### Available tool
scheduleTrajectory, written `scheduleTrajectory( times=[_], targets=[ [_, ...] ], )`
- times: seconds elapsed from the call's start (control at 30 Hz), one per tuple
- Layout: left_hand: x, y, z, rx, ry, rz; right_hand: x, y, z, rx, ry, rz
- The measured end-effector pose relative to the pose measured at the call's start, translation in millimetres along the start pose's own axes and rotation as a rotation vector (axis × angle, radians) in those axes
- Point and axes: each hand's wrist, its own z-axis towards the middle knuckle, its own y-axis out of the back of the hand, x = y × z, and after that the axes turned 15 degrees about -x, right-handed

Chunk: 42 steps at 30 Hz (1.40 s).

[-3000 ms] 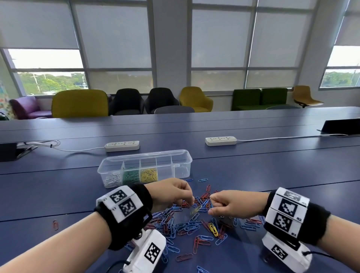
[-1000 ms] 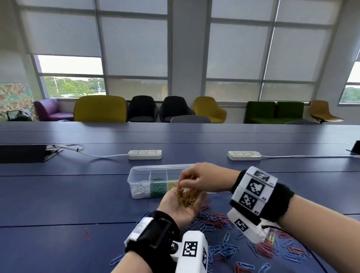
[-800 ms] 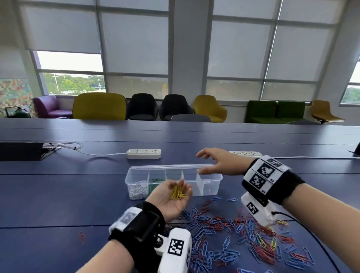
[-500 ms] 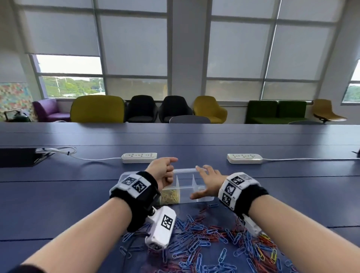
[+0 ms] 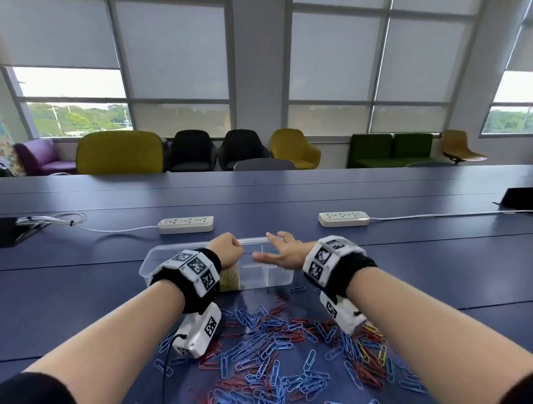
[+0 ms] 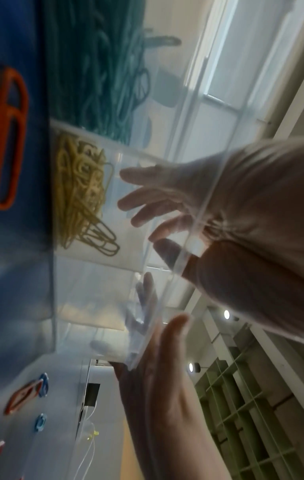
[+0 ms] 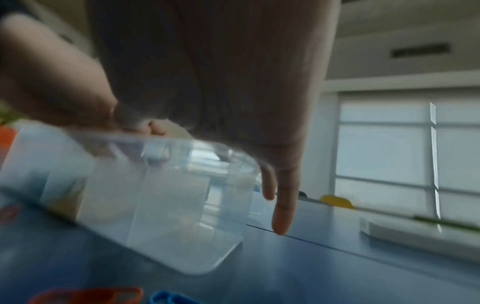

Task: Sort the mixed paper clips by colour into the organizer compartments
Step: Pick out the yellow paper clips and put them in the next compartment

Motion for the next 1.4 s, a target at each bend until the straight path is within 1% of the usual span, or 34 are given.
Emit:
scheduleTrajectory(
  times=[0.03, 0.1, 0.17, 0.23, 0.27, 0.3, 0.37, 0.4, 0.47, 0.5, 0.57, 0.63, 0.77, 0.87, 0.97, 1.03, 1.1, 1.13, 1.2, 1.23, 1.27, 1.33, 1.4],
  targets=[
    [-2.1, 3.0, -2.3, -0.025, -0.007, -0.002, -5.5, 7.0, -1.8, 0.002, 0.0, 0.045],
    [-8.5, 10.2, -7.3, -0.12, -0.067, 0.001, -19.6, 25.0, -10.5, -0.063, 0.013, 0.11],
    [-22.0, 16.0, -19.4, -0.213, -0.199, 0.017, -35.8, 45.1, -29.0, -0.105, 0.064, 0.072],
    [-45.0, 18.8, -41.8, -0.269, -0.369, 0.033, -54.5, 61.9, -53.5, -0.068, 0.113, -0.061],
    [-57.2, 17.2, -54.5, -0.251, -0.46, 0.023, -64.7, 67.5, -65.9, -0.031, 0.122, -0.111],
    [-69.5, 13.7, -67.7, -0.19, -0.55, 0.004, -75.6, 70.5, -77.4, 0.018, 0.123, -0.124],
    [-90.8, -0.6, -90.8, 0.029, -0.69, -0.035, -96.5, 69.0, -98.4, 0.147, 0.099, -0.079],
    [-99.5, -9.3, -100.0, 0.154, -0.722, -0.042, -105.5, 65.6, -106.3, 0.212, 0.095, -0.055],
    [-113.1, -27.5, -113.2, 0.36, -0.75, -0.014, -119.0, 56.7, -119.1, 0.3, 0.12, 0.003],
    [-118.1, -35.9, -117.5, 0.425, -0.767, 0.025, -122.3, 52.5, -124.9, 0.32, 0.145, 0.034],
    [-124.1, -50.0, -122.2, 0.492, -0.799, 0.125, -124.2, 44.4, -131.6, 0.324, 0.191, 0.067],
    [-125.5, -57.7, -123.5, 0.52, -0.808, 0.193, -124.1, 37.4, -132.4, 0.303, 0.215, 0.054],
    [-122.1, -57.3, -120.7, 0.56, -0.765, 0.184, -124.5, 28.7, -132.3, 0.224, 0.252, 0.009],
    [-116.2, -58.4, -117.2, 0.548, -0.748, 0.209, -125.9, 25.5, -132.5, 0.232, 0.249, 0.021],
    [-113.1, -59.3, -115.4, 0.506, -0.74, 0.26, -128.5, 24.2, -130.9, 0.252, 0.248, -0.001],
    [-113.0, -56.6, -111.3, 0.475, -0.696, 0.22, -129.3, 26.2, -130.5, 0.237, 0.248, -0.014],
    [-112.6, -52.6, -105.3, 0.458, -0.568, 0.06, -131.4, 32.4, -131.0, 0.177, 0.236, 0.042],
    [-111.8, -51.2, -101.8, 0.473, -0.46, -0.089, -133.8, 36.8, -130.7, 0.131, 0.223, 0.093],
    [-111.9, -48.4, -100.1, 0.562, -0.166, -0.501, -139.8, 46.2, -130.2, 0.044, 0.177, 0.204],
    [-113.8, -47.6, -100.9, 0.611, -0.022, -0.683, -143.4, 50.0, -130.2, 0.03, 0.143, 0.254],
    [-116.6, -47.6, -101.2, 0.655, 0.093, -0.802, -147.8, 51.9, -129.2, 0.039, 0.106, 0.291],
    [-122.8, -50.1, -101.7, 0.736, 0.236, -0.878, -154.1, 52.4, -127.7, 0.084, 0.03, 0.311],
    [-127.9, -53.0, -99.9, 0.809, 0.321, -0.89, -156.6, 51.7, -125.1, 0.111, -0.042, 0.265]
  ],
)
